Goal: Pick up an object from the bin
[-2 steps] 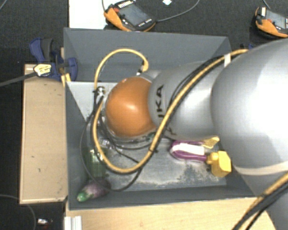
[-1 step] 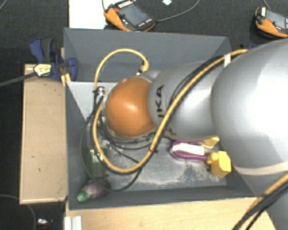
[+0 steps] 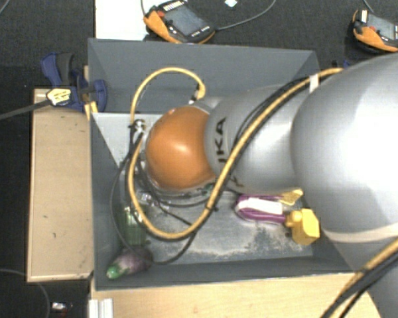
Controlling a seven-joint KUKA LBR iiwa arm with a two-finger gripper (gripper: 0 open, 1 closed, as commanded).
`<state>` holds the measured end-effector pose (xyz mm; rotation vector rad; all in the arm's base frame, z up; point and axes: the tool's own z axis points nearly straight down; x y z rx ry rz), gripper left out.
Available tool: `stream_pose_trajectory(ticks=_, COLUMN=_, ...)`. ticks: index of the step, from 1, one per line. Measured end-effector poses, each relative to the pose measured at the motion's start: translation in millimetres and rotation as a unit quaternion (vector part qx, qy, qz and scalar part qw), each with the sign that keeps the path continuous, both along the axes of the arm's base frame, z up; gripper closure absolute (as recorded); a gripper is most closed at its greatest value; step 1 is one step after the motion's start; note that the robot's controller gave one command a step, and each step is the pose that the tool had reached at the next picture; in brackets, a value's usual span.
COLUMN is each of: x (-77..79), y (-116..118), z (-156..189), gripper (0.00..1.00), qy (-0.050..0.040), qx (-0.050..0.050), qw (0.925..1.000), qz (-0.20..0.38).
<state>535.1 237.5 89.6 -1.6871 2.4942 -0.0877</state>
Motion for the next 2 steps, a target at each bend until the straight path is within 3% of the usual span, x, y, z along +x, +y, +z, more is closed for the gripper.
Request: stream_pose_trajectory(ticks=2, x=0.0, y=0.0, z=0.0, gripper=1.0, qy=0.0002, qx=0.0, qw=1.0, qz=-0.001)
